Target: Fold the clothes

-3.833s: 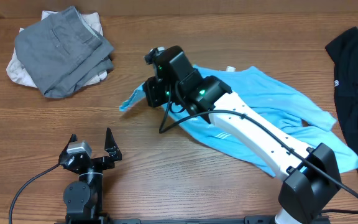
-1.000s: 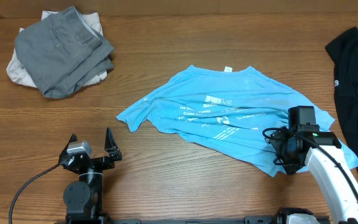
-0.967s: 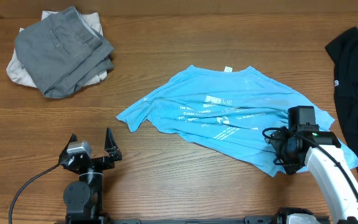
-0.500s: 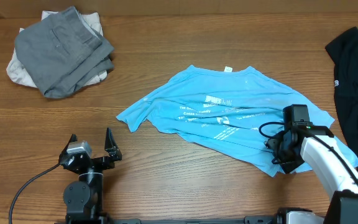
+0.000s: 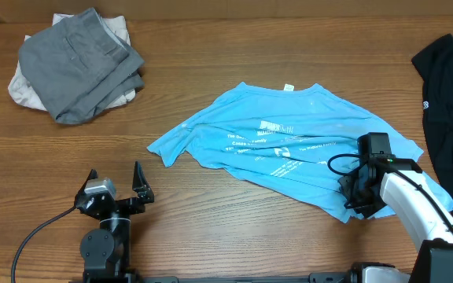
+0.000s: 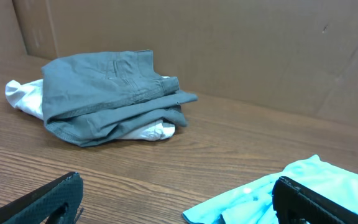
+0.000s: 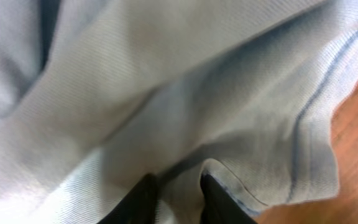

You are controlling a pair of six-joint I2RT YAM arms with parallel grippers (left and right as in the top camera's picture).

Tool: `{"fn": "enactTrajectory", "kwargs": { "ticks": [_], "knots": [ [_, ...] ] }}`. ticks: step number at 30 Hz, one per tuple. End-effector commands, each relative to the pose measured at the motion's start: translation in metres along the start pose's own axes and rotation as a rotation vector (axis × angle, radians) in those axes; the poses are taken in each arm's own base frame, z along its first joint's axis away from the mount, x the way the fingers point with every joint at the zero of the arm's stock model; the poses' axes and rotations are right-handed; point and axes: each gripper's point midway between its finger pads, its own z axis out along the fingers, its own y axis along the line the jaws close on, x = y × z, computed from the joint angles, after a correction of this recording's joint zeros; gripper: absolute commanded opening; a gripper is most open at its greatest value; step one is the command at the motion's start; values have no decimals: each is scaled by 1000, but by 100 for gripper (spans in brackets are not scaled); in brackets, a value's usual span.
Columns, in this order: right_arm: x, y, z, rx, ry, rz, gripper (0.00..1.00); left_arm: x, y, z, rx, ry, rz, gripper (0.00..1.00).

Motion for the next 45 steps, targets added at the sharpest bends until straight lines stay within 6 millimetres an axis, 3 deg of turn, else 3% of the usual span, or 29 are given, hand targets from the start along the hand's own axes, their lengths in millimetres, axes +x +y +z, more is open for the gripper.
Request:
{"fn": "enactTrajectory", "kwargs": {
  "ticks": [1,3,11,14,18,25,30,35,45],
  "knots": [
    [-11,9,-14,-25,-31,9,14,-1,2,0,-7,-9,18,100],
    [-12,10,-22,-33,-36,10,4,-1,2,0,-7,-9,18,100],
    [-8,1,-54,-92,-76,14,4,-1,2,0,-7,-9,18,100],
    [-8,-1,-78,-157,-119,19,4,-1,2,0,-7,-9,18,100],
    [-9,7,-130,-319,-191,-47,4,-1,2,0,-7,-9,18,100],
    [3,26,-245,-688,-306,-168,4,-1,2,0,-7,-9,18,100],
    [9,27,-296,-806,-354,-215,5,-1,2,0,-7,-9,18,100],
    [7,24,-294,-778,-356,-210,6,-1,2,0,-7,-9,18,100],
    [-21,14,-249,-496,-348,-148,8,-1,2,0,-7,-9,18,100]
  ]
}}
